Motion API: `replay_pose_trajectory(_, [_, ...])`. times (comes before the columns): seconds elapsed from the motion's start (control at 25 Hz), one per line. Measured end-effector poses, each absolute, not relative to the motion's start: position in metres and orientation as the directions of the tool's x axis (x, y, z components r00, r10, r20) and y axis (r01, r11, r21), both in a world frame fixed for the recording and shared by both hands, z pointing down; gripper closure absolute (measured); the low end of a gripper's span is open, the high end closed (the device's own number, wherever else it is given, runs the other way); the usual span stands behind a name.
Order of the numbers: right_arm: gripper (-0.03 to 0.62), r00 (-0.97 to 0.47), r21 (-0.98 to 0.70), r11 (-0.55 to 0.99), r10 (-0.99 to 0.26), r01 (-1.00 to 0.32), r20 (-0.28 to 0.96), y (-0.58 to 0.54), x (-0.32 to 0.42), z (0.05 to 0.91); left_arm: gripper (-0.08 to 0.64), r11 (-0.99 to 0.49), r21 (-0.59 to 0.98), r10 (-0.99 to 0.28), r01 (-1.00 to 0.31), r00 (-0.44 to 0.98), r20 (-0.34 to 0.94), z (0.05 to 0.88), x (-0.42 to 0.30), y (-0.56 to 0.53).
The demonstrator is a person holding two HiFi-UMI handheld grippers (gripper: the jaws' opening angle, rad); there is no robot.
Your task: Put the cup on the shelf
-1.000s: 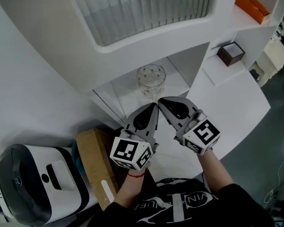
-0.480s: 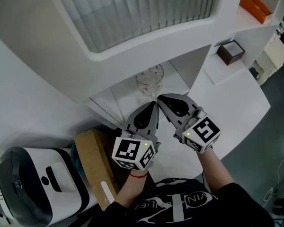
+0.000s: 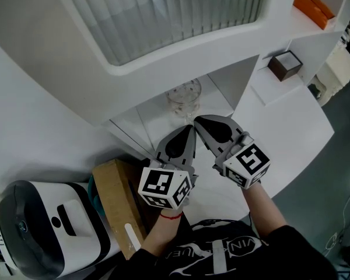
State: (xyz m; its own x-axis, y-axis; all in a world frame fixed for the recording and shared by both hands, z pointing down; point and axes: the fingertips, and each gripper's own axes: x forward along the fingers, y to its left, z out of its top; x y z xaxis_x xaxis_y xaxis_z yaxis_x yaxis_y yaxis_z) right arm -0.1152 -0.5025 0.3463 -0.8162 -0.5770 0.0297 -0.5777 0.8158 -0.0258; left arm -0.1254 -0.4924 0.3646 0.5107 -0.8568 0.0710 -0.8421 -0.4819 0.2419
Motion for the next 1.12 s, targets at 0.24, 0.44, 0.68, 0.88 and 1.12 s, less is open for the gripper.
replay_pose_trajectory(0.24, [0.584, -0.823, -0.025, 0.823, -0.567, -0.568, 0.031, -0.491, -0.121, 0.346, 0.554, -0.475, 0.235, -0.865, -0.848, 0.500, 0.054, 0.360, -0.133, -0.484])
replay_pose_trajectory(0.44, [0.584, -0.827, -0.038, 0.827, -0.561, -0.562, 0.026, -0.481, -0.119, 0.343, 0.554, -0.473, 0.226, -0.868, -0.852, 0.494, 0.046, 0.356, -0.131, -0.475])
replay_pose_trajectory(0.68, [0.584, -0.833, -0.040, 0.832, -0.554, -0.554, 0.014, -0.466, -0.113, 0.337, 0.554, -0.472, 0.207, -0.871, -0.857, 0.489, 0.038, 0.349, -0.126, -0.462])
replay_pose_trajectory(0.88, [0.584, -0.838, -0.044, 0.837, -0.545, -0.545, 0.016, -0.447, -0.113, 0.337, 0.554, -0.465, 0.194, -0.877, -0.864, 0.480, 0.037, 0.348, -0.126, -0.444])
replay_pose_trajectory(1.12, [0.584, -0.856, -0.053, 0.855, -0.517, -0.517, 0.015, -0.422, -0.110, 0.337, 0.554, -0.446, 0.182, -0.888, -0.877, 0.459, 0.034, 0.346, -0.124, -0.419])
